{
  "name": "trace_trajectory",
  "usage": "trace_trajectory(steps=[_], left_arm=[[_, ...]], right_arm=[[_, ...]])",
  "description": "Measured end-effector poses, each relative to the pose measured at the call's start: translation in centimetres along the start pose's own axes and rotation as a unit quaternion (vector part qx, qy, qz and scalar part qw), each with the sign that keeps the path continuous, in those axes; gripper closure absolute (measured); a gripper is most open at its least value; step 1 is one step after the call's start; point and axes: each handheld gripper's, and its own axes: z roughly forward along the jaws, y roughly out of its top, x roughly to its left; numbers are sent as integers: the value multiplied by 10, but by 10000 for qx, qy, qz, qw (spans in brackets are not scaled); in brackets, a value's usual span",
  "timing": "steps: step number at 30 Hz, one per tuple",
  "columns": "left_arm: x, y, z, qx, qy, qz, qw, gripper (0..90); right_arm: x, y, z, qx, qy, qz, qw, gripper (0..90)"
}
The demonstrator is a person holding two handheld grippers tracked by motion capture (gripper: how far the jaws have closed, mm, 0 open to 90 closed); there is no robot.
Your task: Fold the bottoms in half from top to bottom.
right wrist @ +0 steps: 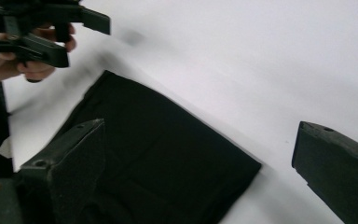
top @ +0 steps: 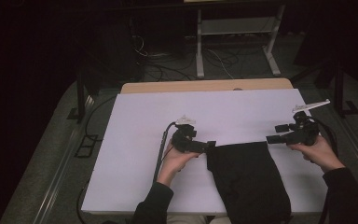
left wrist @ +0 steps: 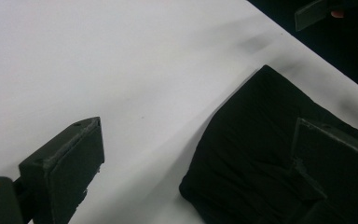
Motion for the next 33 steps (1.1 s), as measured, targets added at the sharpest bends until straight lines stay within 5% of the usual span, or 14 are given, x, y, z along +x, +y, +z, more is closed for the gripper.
trace_trajectory(steps=[16,33], left_arm=[[0,-10,22,284,-146,12,9995,28],[-3,-21,24,481,-446,8,9978,175]], right_arm=[[-22,-12,22,333,-212,122,9991,51],[-22,-19,37,478,-168,8,9987,213]])
